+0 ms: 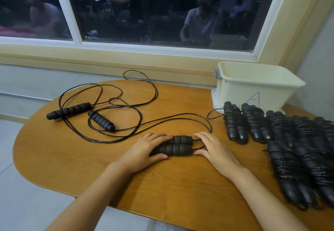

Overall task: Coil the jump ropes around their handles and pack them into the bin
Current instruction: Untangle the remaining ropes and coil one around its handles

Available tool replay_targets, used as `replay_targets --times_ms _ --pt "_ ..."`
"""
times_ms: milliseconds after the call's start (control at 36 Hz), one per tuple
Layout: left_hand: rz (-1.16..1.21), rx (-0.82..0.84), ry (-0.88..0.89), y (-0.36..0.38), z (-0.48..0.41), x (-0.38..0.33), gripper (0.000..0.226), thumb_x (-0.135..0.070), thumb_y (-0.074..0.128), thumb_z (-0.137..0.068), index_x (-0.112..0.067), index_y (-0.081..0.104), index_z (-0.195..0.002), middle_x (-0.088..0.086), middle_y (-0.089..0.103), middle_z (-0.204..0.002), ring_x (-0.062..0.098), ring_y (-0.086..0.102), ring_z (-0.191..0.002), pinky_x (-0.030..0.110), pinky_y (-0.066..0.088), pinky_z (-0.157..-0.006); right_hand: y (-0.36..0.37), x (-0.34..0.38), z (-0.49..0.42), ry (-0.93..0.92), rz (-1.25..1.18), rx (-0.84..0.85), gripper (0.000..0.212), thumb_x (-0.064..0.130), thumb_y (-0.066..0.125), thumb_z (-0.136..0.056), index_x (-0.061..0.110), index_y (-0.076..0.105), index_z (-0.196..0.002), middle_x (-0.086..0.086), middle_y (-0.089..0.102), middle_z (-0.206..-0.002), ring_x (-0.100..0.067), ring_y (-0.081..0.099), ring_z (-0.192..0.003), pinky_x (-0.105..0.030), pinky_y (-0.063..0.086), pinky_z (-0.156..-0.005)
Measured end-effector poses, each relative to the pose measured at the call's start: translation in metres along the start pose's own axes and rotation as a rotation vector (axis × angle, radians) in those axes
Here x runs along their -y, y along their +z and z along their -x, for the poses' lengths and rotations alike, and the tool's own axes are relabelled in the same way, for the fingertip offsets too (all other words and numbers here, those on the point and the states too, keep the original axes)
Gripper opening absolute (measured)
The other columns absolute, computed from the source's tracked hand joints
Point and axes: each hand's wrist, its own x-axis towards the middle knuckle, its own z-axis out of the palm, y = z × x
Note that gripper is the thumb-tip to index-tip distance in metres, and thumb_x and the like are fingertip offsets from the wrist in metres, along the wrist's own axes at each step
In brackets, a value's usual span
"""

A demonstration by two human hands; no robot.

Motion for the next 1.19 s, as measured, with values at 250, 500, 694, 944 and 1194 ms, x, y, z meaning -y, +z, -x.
replay_targets --times_ms 250,500,694,944,1194 --pt "0.008 -0.041 0.018 0.003 0.001 0.003 0.063 -0.063 0.052 -0.089 -0.052 0.028 -0.146 -0.019 0.034 -0.15 0.0 0.029 -0.135 0.034 0.033 -0.114 0.005 -0.006 0.004 -0.053 0.0 -0.054 0.011 0.027 0.057 -0.097 0.022 0.067 -0.097 0.012 0.058 -0.135 0.007 0.037 -0.119 -0.009 0.027 -0.096" --pt "0.015 -0.056 0.019 0.003 0.002 0.0 0.063 -0.064 0.052 -0.089 -0.051 0.029 -0.146 -0.019 0.035 -0.149 0.0 0.029 -0.134 0.037 0.034 -0.113 0.001 -0.005 0.006 -0.007 -0.015 -0.045 0.009 0.03 0.056 -0.098 0.023 0.062 -0.096 0.024 0.053 -0.13 0.01 0.04 -0.113 -0.021 0.041 -0.094" --pt "0.13 0.001 0.026 -0.001 0.007 0.007 0.064 -0.044 0.058 -0.094 -0.044 0.027 -0.15 -0.028 0.014 -0.158 -0.002 0.012 -0.144 0.031 0.024 -0.116 -0.006 -0.006 0.004 0.09 -0.007 0.055 0.049 0.039 0.054 -0.097 0.029 0.044 -0.143 0.013 0.048 -0.142 -0.006 0.046 -0.13 -0.016 0.034 -0.096" --pt "0.07 -0.006 0.01 -0.002 0.011 0.016 0.054 -0.046 0.051 -0.097 -0.051 0.03 -0.147 -0.024 0.025 -0.155 -0.005 0.022 -0.14 0.027 0.027 -0.115 -0.009 -0.026 0.013 0.072 0.065 0.005 0.038 0.014 0.057 -0.098 0.018 0.058 -0.136 0.006 0.053 -0.134 -0.001 0.049 -0.115 -0.008 0.037 -0.093" --pt "0.089 -0.074 -0.04 0.0 0.014 0.004 0.052 -0.04 0.054 -0.097 -0.046 0.035 -0.145 -0.019 0.031 -0.153 -0.001 0.023 -0.139 0.028 0.025 -0.113 -0.012 -0.036 0.039 -0.01 0.19 -0.073 0.018 0.025 0.058 -0.094 0.015 0.068 -0.106 0.002 0.064 -0.112 -0.025 0.055 -0.126 -0.036 0.045 -0.105"
